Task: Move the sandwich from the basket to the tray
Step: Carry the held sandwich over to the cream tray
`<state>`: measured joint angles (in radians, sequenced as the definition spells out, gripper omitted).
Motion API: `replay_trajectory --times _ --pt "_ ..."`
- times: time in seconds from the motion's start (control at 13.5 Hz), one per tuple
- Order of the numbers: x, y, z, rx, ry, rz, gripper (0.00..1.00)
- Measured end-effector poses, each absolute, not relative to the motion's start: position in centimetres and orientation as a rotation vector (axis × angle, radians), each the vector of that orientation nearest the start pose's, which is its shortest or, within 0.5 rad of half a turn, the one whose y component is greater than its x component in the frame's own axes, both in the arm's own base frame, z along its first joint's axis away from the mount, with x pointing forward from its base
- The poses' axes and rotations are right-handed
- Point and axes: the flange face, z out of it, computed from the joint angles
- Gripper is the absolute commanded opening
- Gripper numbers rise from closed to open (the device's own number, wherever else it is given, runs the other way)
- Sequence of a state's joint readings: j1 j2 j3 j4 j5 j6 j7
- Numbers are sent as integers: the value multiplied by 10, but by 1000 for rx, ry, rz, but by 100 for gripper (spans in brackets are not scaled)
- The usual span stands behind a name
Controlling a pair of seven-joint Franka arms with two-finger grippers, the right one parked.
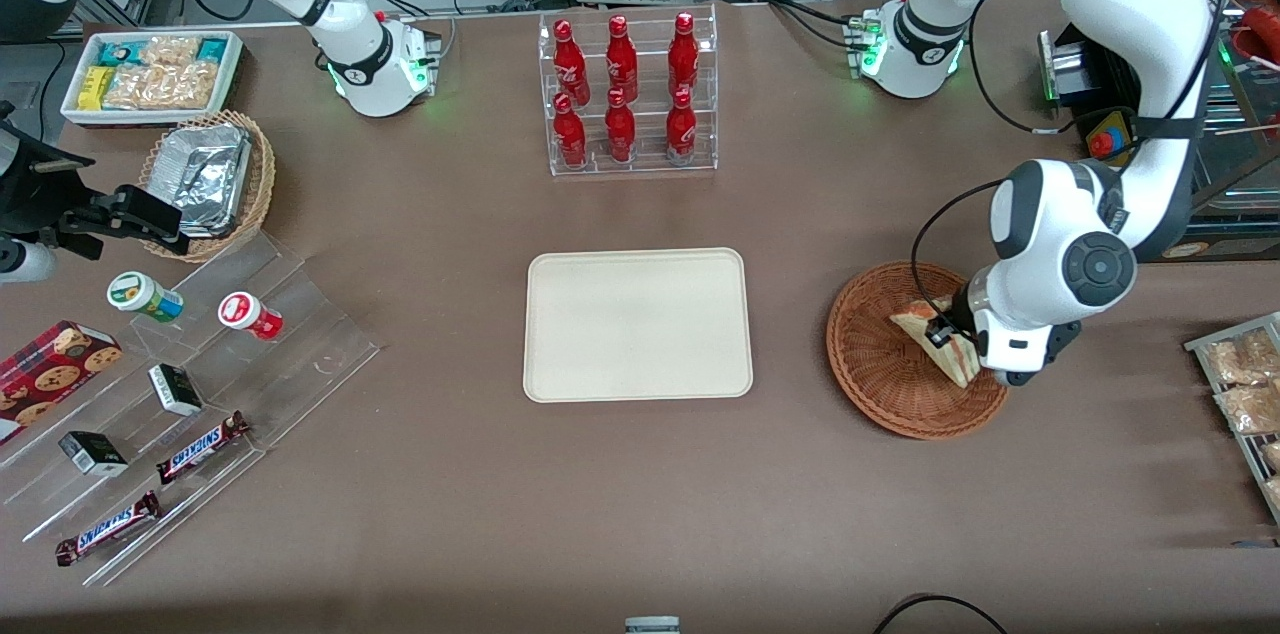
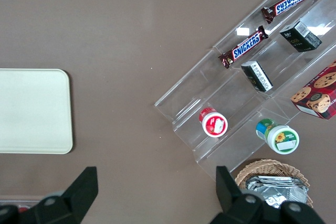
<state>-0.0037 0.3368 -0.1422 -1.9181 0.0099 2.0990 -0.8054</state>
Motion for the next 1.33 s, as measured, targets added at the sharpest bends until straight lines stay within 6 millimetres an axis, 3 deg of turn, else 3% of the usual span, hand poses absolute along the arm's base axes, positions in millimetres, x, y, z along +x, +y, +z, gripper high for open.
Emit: replay_trajectory --times 0.37,0.52,0.81,1.11,1.33 --pt "612 -88 349 -2965 -875 264 0" --pt "612 -107 364 -2995 -745 283 0" --pt "604 -173 383 -3046 -524 260 0" --pt "580 -251 385 -3077 -267 250 0" --pt "565 -303 373 -3082 -110 263 0"
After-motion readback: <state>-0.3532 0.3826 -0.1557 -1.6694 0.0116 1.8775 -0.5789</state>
